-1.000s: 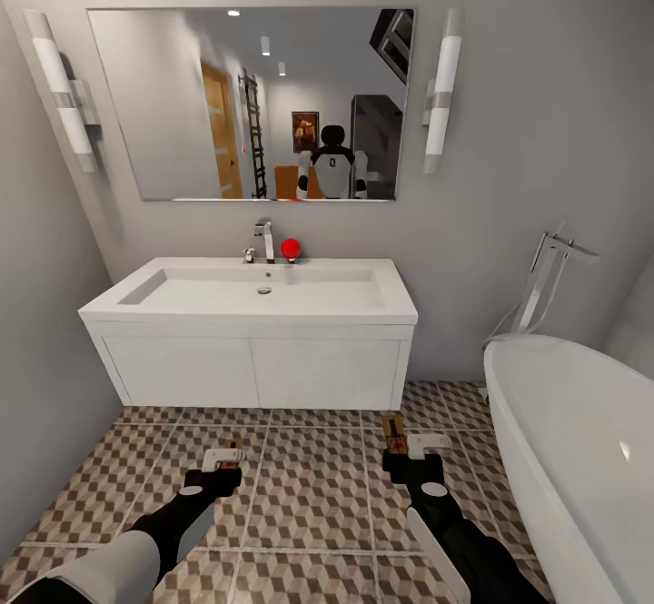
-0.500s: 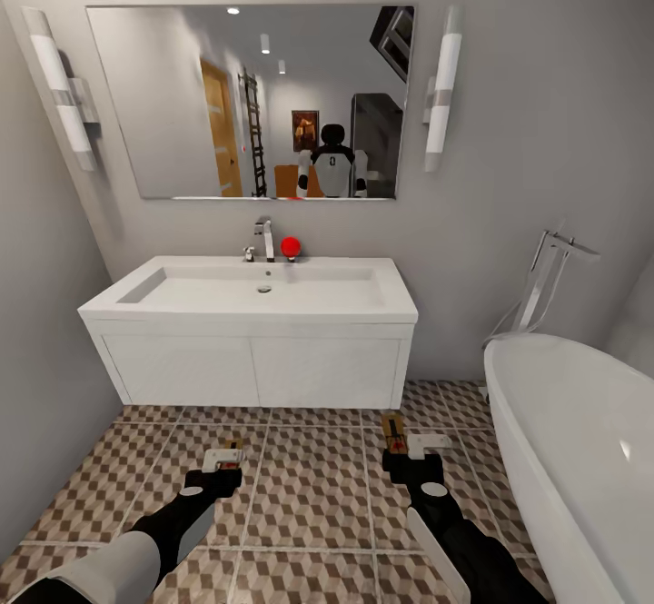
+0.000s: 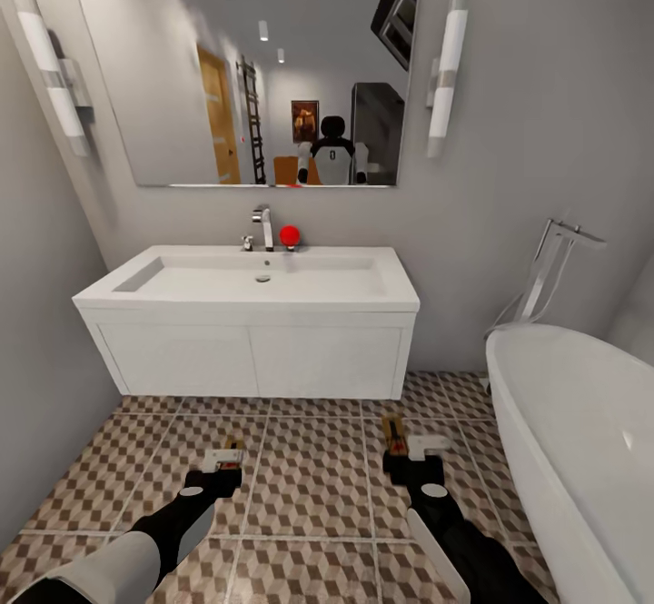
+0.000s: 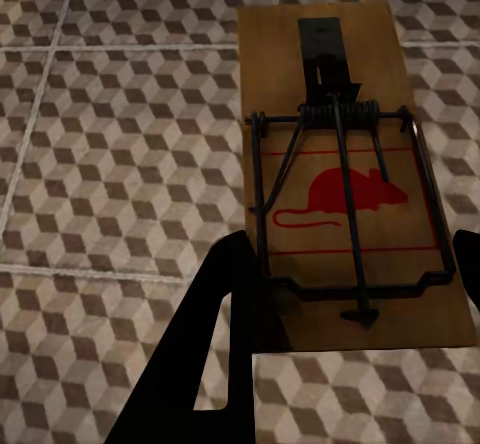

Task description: Take the four mousetraps from the cabinet in the bathroom and place them on the bathroom floor. Make sure all four end up on the same floor surface, and ensure that at least two of them are either under or directly next to the same bathroom sink.

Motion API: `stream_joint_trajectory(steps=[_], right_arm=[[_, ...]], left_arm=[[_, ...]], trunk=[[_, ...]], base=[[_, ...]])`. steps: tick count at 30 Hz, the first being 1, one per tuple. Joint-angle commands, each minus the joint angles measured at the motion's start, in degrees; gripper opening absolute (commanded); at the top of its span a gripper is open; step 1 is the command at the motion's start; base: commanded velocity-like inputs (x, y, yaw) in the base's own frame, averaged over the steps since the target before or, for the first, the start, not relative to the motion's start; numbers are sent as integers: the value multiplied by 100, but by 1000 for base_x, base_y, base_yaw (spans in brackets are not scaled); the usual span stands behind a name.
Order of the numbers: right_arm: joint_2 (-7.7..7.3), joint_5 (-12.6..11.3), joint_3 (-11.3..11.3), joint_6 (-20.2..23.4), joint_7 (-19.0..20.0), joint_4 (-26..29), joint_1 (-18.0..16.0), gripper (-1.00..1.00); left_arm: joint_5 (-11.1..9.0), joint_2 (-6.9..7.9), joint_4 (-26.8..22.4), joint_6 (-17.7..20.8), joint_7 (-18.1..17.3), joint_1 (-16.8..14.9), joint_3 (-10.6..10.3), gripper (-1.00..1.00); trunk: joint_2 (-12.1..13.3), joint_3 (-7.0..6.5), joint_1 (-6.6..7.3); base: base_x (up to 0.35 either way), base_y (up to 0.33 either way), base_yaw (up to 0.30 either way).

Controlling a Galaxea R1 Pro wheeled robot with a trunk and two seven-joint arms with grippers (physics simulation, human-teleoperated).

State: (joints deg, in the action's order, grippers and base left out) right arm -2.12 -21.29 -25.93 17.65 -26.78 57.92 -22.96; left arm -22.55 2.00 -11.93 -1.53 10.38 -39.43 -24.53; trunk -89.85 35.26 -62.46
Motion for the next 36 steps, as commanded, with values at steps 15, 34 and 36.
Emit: stream_joint_trajectory(steps=[15,34,36], right_arm=[[-8,-59,-26,11,-46,-18,-6,-100],[48,-67,-26,-393,117,-627,-6,-100],[57,-68,-26,-476,199,-716,-6,-100]], left_arm=[[-48,3,-2,-14,34,-4,-52,-100],[-48,-31,-2,-14,34,3,-52,-100],[-48,-37,-2,-14,34,5,-52,-100]], trunk=[[-606,406,-330],[-1368,914,-747],[-1449,968,-791]], base=[[0,0,0],[0,0,0],[0,0,0]])
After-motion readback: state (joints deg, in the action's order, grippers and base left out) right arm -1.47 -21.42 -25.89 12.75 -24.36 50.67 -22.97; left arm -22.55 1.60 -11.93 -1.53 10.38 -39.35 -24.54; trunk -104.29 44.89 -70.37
